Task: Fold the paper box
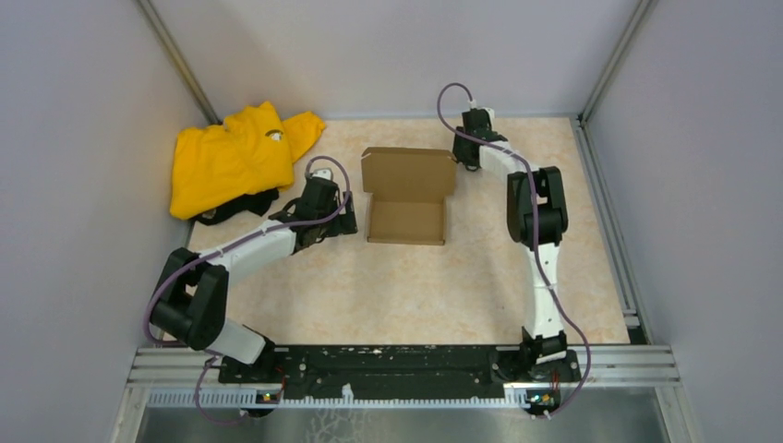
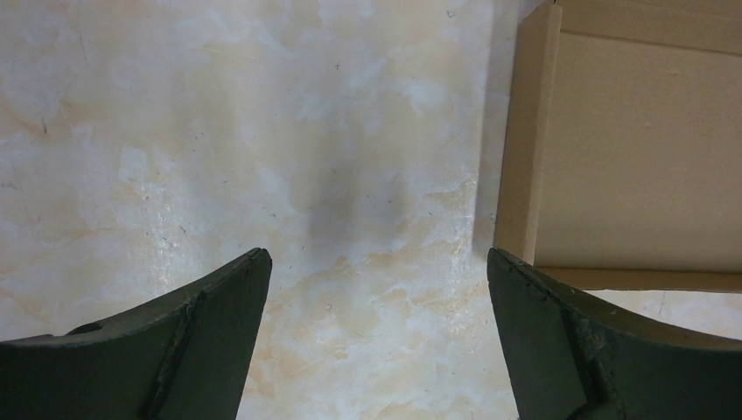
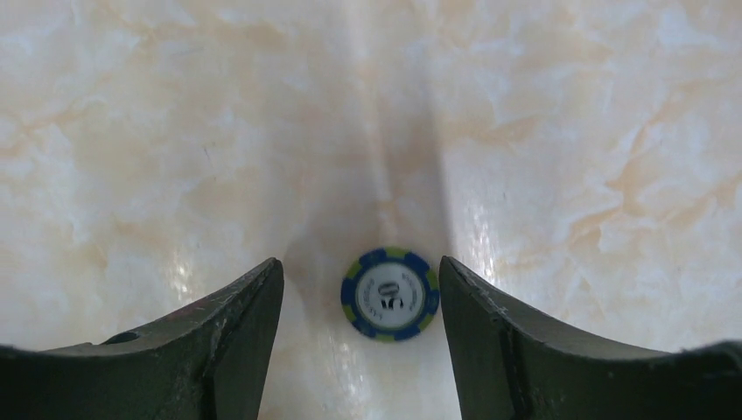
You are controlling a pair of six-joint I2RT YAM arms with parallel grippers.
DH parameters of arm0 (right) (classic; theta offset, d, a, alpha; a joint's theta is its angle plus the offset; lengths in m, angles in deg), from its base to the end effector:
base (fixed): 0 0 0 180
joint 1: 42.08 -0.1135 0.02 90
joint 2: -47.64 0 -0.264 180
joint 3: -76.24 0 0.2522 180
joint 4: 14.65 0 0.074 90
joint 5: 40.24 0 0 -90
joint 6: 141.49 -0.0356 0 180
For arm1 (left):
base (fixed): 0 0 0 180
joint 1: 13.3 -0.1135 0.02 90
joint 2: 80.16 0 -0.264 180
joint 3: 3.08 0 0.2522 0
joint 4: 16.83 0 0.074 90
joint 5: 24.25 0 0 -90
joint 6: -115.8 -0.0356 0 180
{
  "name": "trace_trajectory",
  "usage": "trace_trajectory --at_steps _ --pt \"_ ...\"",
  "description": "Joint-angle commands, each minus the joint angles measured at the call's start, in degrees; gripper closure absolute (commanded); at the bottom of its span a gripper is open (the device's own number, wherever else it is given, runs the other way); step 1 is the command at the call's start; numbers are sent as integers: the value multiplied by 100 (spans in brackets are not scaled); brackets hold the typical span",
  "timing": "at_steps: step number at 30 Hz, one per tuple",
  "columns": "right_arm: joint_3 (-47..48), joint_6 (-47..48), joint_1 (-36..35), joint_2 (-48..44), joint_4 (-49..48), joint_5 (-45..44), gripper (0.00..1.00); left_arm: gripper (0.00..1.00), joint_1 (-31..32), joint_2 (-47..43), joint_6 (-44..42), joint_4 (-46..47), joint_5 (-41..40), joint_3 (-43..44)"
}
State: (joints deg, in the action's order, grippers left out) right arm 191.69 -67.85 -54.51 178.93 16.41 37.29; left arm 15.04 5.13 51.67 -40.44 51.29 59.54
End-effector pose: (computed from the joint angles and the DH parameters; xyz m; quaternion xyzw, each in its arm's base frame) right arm 0.5008 0.1025 0.1636 0.0716 0.9227 -0.0071 0.3788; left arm 0.2736 -0.1374 0.2010 -0.0270 0.9215 -0.0643 0.3820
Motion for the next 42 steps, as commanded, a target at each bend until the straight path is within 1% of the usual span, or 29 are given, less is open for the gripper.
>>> trace_trajectory --at_steps 1,2,4,5,9,12,17,19,24,29,36,42 --pt "908 135 36 460 178 -215 35 1 -30 87 -47 84 58 226" --pt "1098 155 38 586 331 -264 36 1 -32 92 -47 87 64 236" --pt "1389 186 43 767 586 -313 45 1 -33 91 -42 79 70 247" --pt "1480 198 41 821 708 -338 46 1 -37 85 -40 77 81 247" --pt "1503 256 44 831 843 -402 47 1 -34 36 -30 71 89 240" --pt "1322 256 39 726 923 -502 49 1 -26 4 -21 71 105 229" --pt "513 218 38 210 727 -550 53 1 -23 -93 10 52 131 168" --pt "250 199 36 46 676 -546 56 1 -22 -180 42 52 182 126" --pt "-558 108 26 -420 425 -461 58 1 46 -408 130 -5 294 39" --pt "-1323 -46 -33 -884 277 -400 62 1 193 -663 202 -144 212 -18" --pt "-2717 -346 -175 -1967 16 -339 62 1 439 -1225 364 -381 158 -146" --pt "-3828 -616 -541 -2864 10 -455 62 1 714 -1731 555 -559 145 -298"
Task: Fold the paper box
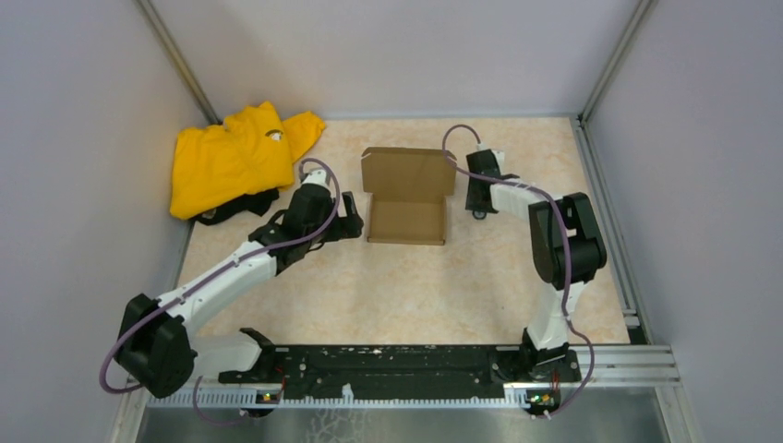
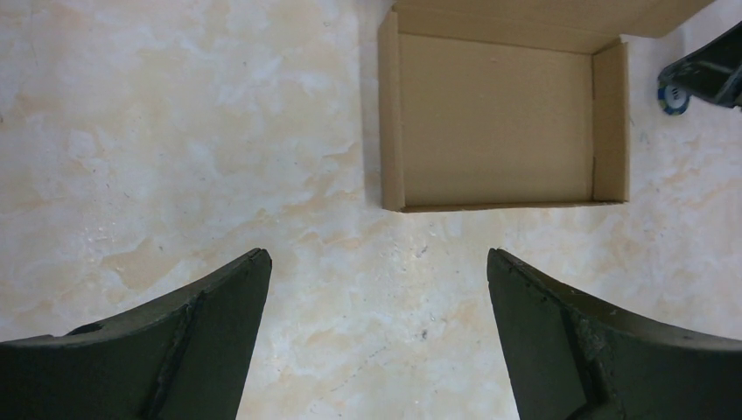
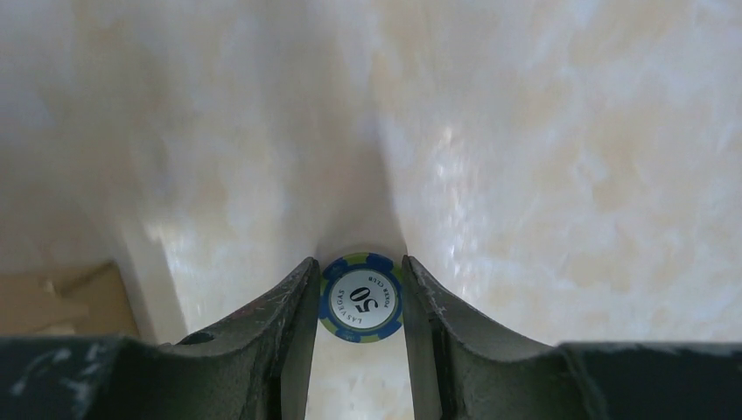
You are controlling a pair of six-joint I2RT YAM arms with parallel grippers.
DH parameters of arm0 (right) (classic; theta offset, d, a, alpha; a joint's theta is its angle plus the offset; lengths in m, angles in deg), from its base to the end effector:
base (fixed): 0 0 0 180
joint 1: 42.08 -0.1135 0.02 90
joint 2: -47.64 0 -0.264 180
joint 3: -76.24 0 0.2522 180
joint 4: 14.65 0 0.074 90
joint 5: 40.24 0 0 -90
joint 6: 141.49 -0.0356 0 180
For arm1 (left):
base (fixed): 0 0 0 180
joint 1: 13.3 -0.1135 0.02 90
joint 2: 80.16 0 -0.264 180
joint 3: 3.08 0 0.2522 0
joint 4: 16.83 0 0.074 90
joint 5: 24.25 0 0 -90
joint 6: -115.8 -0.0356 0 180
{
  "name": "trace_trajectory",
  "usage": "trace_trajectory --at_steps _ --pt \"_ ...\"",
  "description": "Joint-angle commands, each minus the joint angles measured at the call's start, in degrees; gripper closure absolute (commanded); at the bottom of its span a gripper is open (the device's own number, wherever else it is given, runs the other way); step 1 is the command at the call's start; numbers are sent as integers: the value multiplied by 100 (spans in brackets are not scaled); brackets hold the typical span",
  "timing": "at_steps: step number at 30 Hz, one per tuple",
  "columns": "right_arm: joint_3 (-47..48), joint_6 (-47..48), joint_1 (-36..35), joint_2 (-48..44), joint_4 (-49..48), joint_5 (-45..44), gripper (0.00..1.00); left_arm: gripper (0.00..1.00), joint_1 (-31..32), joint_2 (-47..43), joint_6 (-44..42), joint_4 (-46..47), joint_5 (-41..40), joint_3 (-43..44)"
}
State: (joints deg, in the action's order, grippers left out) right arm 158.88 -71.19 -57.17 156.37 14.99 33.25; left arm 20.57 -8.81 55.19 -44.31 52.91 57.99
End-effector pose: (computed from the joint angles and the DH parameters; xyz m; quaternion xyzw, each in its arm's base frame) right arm 0.3813 0.0923 0.1632 0.0803 0.9432 -0.0438 0.3193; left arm 0.2283 -0.1437 0.2521 -0.0143 0.8935 -0.1440 0.4252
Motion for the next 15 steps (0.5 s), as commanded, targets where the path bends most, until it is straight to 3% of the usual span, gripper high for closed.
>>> trace_trajectory --at_steps 1,15 --pt "-728 -335 -343 -764 152 -85 62 1 209 -407 229 -189 -9 -181" --pt "-2274 -919 -1255 -2403 246 -199 62 1 919 -1011 433 249 551 -1099"
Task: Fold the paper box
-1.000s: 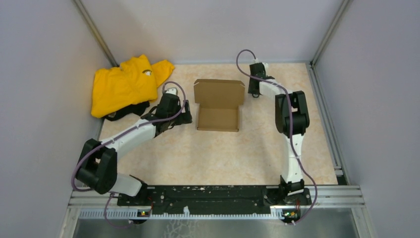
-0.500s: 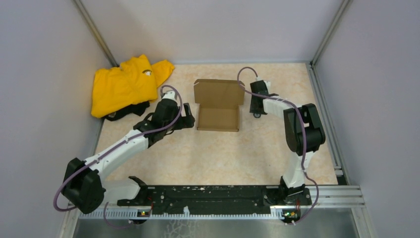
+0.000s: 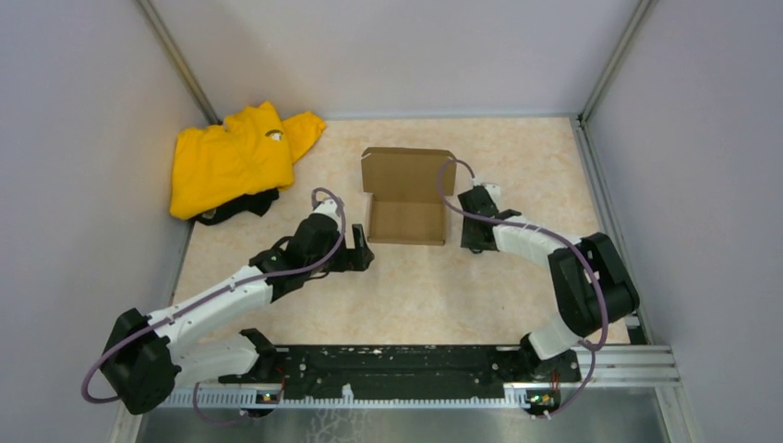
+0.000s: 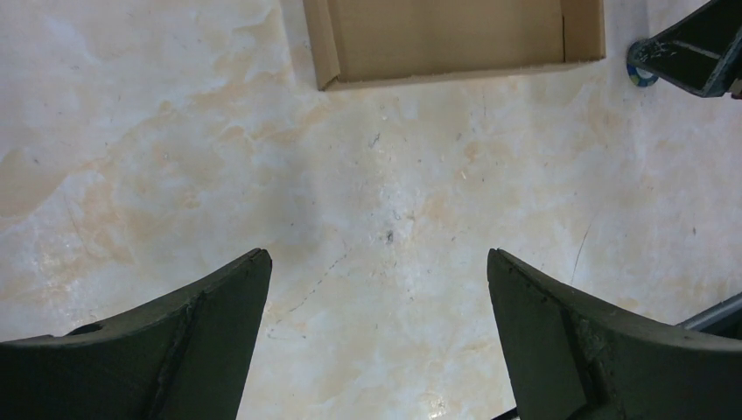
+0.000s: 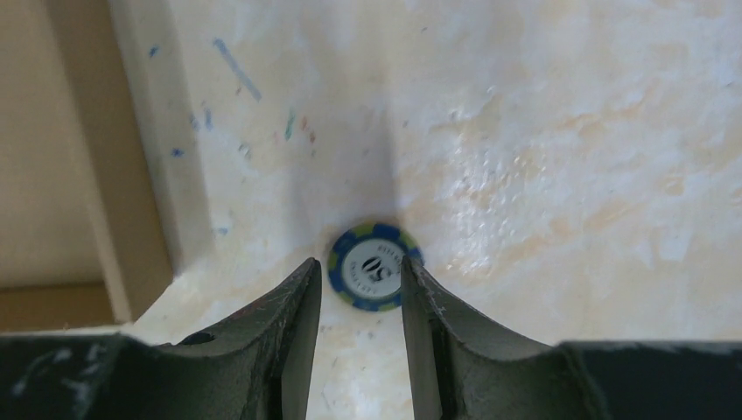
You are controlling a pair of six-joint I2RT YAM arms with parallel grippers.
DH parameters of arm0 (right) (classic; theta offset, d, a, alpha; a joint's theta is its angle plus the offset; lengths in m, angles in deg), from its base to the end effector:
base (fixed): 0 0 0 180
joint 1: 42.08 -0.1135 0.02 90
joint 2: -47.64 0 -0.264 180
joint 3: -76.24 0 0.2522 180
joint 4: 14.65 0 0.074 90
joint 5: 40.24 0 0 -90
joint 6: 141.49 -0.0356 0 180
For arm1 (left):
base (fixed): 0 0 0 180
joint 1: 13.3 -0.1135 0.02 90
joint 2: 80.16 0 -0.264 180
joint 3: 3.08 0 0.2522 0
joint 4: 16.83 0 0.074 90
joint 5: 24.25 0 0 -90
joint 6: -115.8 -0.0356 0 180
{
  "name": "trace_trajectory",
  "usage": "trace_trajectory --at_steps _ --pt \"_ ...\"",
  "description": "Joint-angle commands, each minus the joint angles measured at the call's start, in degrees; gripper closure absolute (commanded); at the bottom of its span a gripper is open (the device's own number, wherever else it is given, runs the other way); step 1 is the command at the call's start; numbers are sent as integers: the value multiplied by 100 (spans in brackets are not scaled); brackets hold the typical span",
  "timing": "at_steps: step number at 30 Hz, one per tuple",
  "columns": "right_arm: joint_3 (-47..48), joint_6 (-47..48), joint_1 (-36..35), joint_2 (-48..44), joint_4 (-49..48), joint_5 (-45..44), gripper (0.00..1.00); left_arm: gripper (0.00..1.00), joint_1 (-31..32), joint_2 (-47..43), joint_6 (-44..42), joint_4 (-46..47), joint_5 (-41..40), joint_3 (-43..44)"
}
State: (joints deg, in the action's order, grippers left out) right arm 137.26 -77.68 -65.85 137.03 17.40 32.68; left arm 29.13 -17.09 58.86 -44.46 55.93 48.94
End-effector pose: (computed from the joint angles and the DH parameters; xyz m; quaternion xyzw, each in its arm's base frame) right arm 0.2718 0.1083 0.1637 0.0581 0.9551 -0.0235 0.2895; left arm 0.1762 -0.1528 0.2324 0.0364 0.8981 -0.2031 0.3884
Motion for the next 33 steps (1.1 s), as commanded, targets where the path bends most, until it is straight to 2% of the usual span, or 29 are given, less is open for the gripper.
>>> trace_trajectory --at_steps 1,10,13,15,20,26,33 --pt "-165 -329 -504 -511 17 -160 62 1 71 -211 22 299 298 -253" --pt "-159 -532 -1609 -409 -106 -226 62 1 89 -369 -159 489 520 -601" --pt "-34 -583 -1700 -517 75 -518 61 1 92 -343 -168 490 517 -619" --pt "59 -501 -1669 -707 205 -804 57 1 97 -328 -205 528 533 -618" --pt "223 -311 -1103 -1069 438 -889 55 2 98 -153 -262 665 626 -666" --pt "196 -132 -157 -1213 363 -692 58 13 114 182 -206 1143 945 -800" --pt "143 -158 633 -864 96 -101 60 9 155 678 -188 1328 932 -656"
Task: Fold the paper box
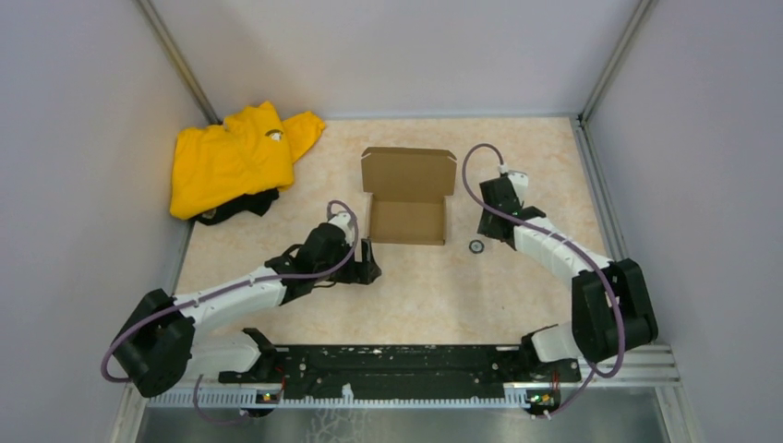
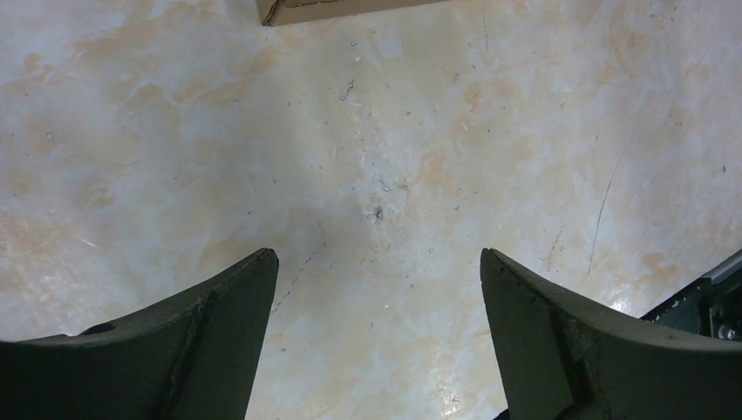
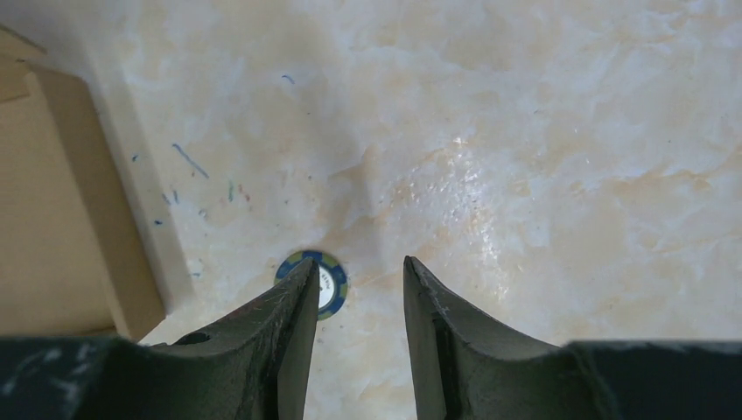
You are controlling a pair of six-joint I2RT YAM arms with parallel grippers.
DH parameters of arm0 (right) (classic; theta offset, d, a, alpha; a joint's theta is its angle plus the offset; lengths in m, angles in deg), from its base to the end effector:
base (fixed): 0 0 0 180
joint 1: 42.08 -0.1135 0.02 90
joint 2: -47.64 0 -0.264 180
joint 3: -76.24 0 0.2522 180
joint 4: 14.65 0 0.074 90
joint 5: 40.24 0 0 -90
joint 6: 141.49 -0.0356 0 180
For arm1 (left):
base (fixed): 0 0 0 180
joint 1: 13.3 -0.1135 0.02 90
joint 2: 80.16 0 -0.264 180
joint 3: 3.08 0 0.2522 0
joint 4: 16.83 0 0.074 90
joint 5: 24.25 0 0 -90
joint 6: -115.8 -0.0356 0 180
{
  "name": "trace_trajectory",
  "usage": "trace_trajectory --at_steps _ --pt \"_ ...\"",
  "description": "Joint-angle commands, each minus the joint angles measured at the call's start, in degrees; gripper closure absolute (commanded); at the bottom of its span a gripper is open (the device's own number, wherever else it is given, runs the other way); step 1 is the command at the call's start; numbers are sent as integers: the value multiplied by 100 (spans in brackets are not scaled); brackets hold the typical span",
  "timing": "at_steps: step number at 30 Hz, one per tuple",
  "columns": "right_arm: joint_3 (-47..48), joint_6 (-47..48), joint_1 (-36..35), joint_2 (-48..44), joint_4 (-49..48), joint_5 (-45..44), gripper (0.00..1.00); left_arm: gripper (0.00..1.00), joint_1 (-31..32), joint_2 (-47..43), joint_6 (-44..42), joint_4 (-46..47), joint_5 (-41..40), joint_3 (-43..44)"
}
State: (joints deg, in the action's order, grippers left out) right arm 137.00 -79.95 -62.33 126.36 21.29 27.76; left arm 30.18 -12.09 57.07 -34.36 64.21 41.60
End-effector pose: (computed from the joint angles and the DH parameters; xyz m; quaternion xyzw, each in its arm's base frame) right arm 0.2592 0.0814 0.2082 0.1258 0.9267 -0.0398 0.3519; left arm 0.1717 -0.1615 0.1865 0.0912 0.9050 -0.2424 0.3374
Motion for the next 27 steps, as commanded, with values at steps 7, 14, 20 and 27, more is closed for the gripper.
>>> trace_trajectory --at_steps 7,14,20,27 --pt "320 130 439 961 -555 794 64 6 72 353 0 509 109 73" --pt "86 108 392 967 -653 967 68 5 99 442 -7 601 102 29" --pt "-358 -114 -135 566 -614 820 68 5 116 562 9 684 121 44" --pt "-929 -563 -756 286 -865 978 68 5 158 549 44 691 88 7"
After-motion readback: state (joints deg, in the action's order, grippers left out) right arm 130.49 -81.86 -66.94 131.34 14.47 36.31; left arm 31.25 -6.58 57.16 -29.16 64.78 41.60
